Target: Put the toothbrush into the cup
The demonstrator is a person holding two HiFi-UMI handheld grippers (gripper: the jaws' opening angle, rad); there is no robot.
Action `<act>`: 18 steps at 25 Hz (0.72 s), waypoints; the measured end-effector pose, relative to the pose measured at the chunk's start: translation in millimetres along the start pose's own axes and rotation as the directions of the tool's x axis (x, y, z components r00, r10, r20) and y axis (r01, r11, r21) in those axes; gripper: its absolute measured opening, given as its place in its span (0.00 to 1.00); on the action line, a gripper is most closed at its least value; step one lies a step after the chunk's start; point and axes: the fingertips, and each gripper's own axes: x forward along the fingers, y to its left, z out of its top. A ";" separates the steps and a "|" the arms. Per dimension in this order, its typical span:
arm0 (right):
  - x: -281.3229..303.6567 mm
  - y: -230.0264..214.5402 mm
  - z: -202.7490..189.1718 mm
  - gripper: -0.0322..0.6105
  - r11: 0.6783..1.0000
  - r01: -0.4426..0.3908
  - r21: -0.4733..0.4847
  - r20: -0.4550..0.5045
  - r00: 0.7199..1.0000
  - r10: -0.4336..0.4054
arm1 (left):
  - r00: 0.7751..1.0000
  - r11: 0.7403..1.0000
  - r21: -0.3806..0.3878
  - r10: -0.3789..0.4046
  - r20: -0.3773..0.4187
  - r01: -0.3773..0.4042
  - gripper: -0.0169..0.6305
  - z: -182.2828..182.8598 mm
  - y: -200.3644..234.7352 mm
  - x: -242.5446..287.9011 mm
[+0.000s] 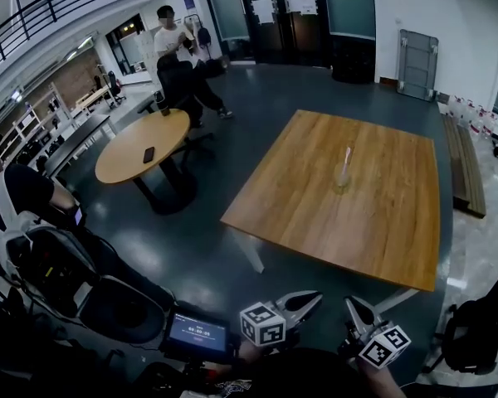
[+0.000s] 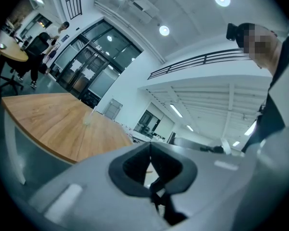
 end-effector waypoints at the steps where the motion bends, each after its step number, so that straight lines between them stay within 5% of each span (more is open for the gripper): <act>1: 1.8 2.0 -1.4 0.06 1.000 0.008 0.001 0.004 1.000 -0.008 | 1.000 1.000 -0.002 -0.005 -0.003 0.005 0.03 0.2 1.5 -3.6; 18: 9.3 24.5 -11.9 0.06 0.998 0.059 -0.024 0.025 0.998 -0.058 | 0.998 0.998 0.024 -0.062 -0.006 0.063 0.03 9.4 2.4 -25.0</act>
